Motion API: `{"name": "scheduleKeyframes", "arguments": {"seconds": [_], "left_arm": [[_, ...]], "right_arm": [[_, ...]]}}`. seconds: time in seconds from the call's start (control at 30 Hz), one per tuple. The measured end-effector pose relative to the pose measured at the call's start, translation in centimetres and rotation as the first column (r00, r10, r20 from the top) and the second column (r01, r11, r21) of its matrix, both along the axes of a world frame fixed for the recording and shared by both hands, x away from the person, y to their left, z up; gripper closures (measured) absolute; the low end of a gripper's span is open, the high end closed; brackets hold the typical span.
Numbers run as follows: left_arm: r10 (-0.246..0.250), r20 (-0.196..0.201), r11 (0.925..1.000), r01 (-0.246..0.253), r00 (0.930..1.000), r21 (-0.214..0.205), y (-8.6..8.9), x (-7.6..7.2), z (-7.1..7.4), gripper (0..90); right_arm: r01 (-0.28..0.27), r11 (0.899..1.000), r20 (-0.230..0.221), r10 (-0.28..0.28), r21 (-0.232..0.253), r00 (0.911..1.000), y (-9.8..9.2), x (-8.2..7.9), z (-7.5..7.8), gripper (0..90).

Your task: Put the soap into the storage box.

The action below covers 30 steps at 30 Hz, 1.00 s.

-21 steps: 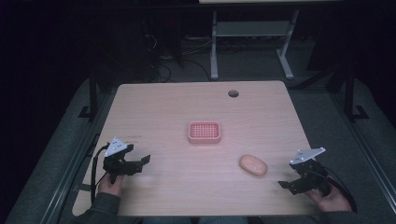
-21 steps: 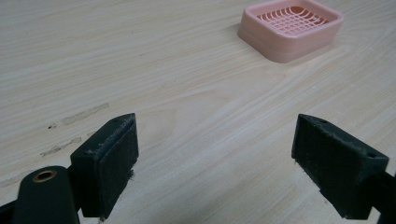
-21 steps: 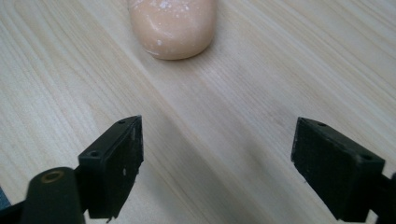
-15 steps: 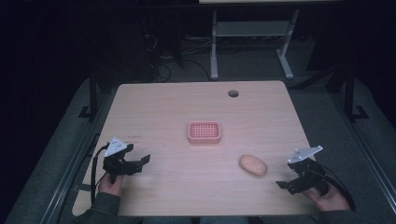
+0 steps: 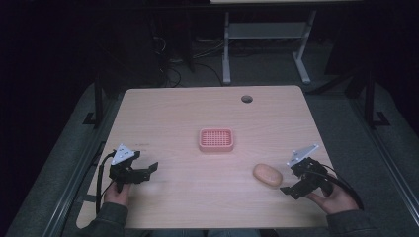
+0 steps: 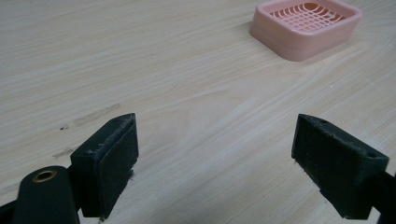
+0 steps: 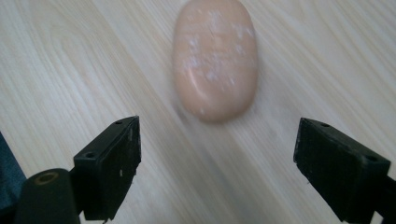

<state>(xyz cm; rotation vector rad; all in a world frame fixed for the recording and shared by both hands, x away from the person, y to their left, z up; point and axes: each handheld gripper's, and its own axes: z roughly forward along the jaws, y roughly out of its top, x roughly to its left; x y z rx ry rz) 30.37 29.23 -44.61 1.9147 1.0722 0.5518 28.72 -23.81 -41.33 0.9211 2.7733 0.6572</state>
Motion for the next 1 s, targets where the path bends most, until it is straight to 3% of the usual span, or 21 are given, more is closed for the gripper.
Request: {"name": "scheduleKeyframes", "arguments": {"seconds": [0.27, 0.7, 1.0], "left_arm": [[0.006, 0.009, 1.0, -0.006, 0.9999, 0.007, 0.1, 0.4, -0.1, 14.3], [-0.005, 0.004, 0.9997, 0.004, 1.0, 0.024, -0.3, 0.6, -0.2, 14.3], [-0.005, 0.003, 0.9996, 0.005, 1.0, 0.027, -0.4, 0.5, -0.2, 14.3]], "right_arm": [[-0.075, 0.996, -0.021, 0.074, -0.056, 0.9971, 3.3, 2.0, 0.5, 14.5], [-0.091, 0.988, -0.11, 0.078, -0.121, 0.9909, 5.6, 4.7, -0.7, 16.8], [-0.092, 0.983, -0.14, 0.07, -0.16, 0.9876, 6.1, 5.4, -1.6, 19.0]]}}
